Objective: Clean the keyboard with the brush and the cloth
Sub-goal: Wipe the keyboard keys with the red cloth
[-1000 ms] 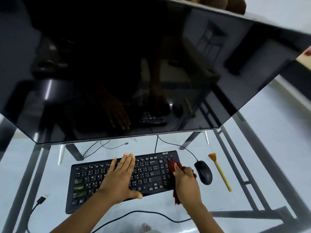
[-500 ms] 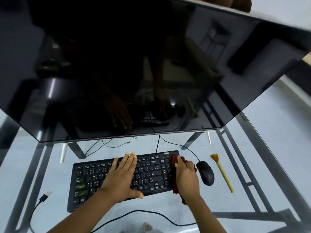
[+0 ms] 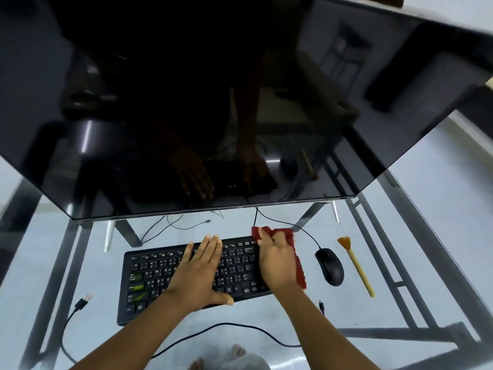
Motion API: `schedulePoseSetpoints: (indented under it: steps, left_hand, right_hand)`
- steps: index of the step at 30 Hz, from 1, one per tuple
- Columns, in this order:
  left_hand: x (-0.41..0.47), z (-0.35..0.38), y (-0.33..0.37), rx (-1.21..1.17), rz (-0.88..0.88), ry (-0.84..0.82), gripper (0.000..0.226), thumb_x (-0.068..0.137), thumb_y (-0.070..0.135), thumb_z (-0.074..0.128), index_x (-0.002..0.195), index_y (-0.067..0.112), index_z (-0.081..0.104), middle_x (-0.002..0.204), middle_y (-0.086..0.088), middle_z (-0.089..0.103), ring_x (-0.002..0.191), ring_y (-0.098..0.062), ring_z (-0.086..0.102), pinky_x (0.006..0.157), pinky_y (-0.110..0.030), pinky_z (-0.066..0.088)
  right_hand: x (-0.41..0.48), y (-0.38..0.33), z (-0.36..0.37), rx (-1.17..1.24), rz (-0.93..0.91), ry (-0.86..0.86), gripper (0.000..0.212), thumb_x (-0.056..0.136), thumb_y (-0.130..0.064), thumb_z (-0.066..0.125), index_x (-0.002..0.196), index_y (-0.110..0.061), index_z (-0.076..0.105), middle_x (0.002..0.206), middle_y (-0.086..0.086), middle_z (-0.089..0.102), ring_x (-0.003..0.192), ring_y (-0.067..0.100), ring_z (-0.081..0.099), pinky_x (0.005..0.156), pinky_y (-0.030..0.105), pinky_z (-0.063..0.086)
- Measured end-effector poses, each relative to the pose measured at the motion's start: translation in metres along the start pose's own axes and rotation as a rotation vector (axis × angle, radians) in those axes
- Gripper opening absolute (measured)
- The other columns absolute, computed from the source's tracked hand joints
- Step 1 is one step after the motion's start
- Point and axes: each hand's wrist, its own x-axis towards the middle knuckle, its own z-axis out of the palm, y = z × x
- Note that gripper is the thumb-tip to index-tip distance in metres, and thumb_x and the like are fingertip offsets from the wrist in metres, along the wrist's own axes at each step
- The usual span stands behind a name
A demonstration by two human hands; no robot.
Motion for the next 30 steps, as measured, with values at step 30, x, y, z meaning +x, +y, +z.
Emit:
schedulePoseSetpoints:
  steps: [30]
  left_hand:
    - [-0.048, -0.004, -0.053, 0.061, -0.077, 0.021, 0.134, 0.063, 0.085, 0.053, 0.148, 0.01, -0.019, 0.156, -0.006, -0.027, 0.141, -0.02, -0.029, 0.114, -0.046, -0.019]
  right_hand:
    - [-0.072, 0.016, -0.015, 0.203, -0.263, -0.071, 0.04, 0.083, -0.015, 0.073, 0.12, -0.026, 0.066, 0.082, -0.006, 0.045, 0.051, 0.005, 0.037, 0.053, 0.018, 0.046]
